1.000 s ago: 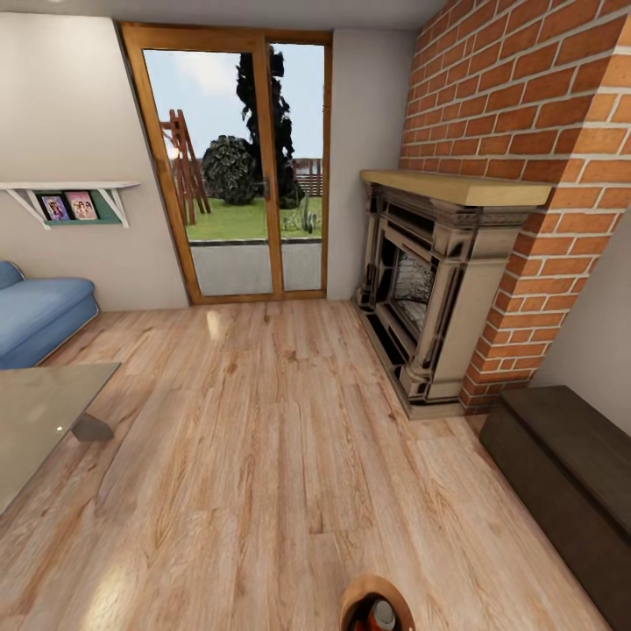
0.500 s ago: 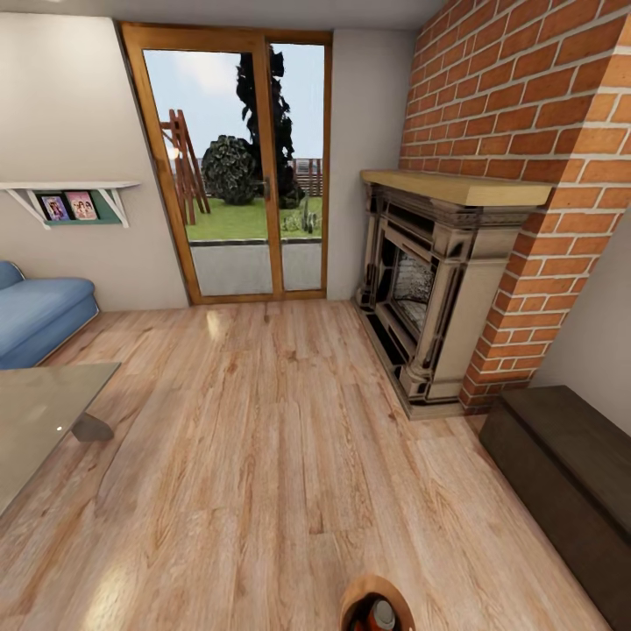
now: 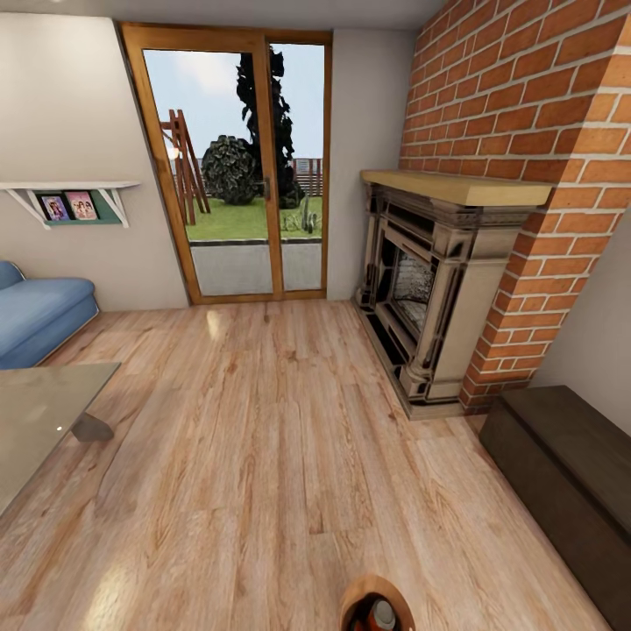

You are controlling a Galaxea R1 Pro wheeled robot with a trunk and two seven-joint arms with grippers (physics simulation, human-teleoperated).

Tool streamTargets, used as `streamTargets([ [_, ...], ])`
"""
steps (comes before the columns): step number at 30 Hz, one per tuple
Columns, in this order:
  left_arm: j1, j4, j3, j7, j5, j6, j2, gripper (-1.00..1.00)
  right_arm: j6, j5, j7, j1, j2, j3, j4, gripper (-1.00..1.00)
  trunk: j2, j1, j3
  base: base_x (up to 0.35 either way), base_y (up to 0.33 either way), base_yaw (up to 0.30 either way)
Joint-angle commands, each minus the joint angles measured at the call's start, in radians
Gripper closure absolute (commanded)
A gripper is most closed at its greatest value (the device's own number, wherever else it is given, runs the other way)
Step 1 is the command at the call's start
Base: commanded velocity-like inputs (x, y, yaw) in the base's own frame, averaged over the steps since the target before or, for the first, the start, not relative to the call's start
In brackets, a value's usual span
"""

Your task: Put the three can of soda from the living room inside the tash can in the kitchen.

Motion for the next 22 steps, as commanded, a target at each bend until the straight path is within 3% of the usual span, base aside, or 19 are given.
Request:
streamTargets([
  [1, 0.000, 0.000, 0.000, 0.000, 0.000, 0.000, 0.000, -1.00, 0.000, 0.000, 0.000, 0.000, 0.000, 0.000, 0.000, -1.00, 0.000, 0.000, 0.000, 0.000, 0.000, 0.000],
  [22, 0.000, 0.000, 0.000, 0.000, 0.000, 0.000, 0.000, -1.00, 0.000, 0.000, 0.000, 0.000, 0.001, 0.003, 0.001, -1.00, 0.000, 0.000, 0.000, 0.000, 0.000, 0.000],
])
